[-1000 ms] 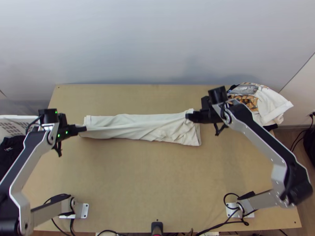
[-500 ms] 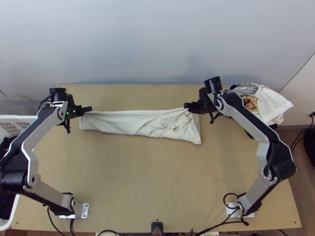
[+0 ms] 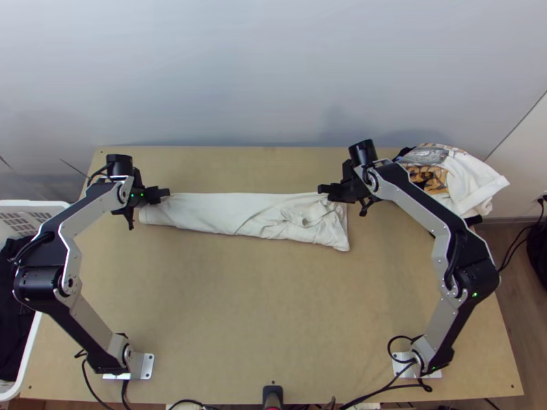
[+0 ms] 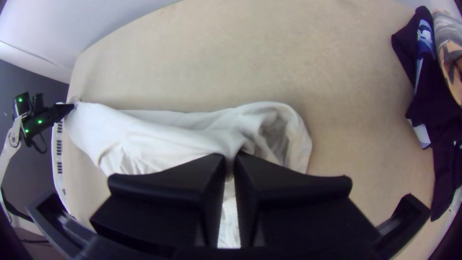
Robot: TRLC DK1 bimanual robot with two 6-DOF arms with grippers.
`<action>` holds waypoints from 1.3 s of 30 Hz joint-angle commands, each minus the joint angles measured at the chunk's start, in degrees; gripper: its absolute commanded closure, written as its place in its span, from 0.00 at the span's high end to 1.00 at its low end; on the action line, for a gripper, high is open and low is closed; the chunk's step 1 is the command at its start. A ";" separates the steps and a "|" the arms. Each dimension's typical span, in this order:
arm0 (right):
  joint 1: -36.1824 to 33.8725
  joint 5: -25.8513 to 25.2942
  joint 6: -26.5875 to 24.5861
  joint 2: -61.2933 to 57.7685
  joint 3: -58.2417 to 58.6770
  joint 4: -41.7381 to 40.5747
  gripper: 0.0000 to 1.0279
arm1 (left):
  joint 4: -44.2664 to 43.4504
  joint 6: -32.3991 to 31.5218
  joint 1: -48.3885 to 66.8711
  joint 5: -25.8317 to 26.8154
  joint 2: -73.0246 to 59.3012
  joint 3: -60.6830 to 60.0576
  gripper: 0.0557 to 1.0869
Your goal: Fold the t-shirt
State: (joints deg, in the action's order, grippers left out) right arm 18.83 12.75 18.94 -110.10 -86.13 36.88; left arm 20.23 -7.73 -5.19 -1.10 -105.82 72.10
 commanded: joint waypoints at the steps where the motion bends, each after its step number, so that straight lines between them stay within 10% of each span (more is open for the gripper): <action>1: -0.02 -2.73 0.57 -1.34 0.35 -0.58 0.42 | 3.77 -0.18 0.36 -0.13 -0.62 0.41 0.71; 8: -0.28 -2.91 2.51 0.86 -0.71 1.35 0.96 | 15.10 0.34 -0.43 -0.13 2.72 3.49 0.93; 39: 15.10 2.10 1.89 7.45 -4.93 12.07 0.95 | 13.61 0.43 3.43 -1.45 -1.76 -0.02 0.93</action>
State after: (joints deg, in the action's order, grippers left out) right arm 31.24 14.22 20.93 -102.41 -91.07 48.34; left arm 34.37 -7.33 -2.66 -1.19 -105.56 71.79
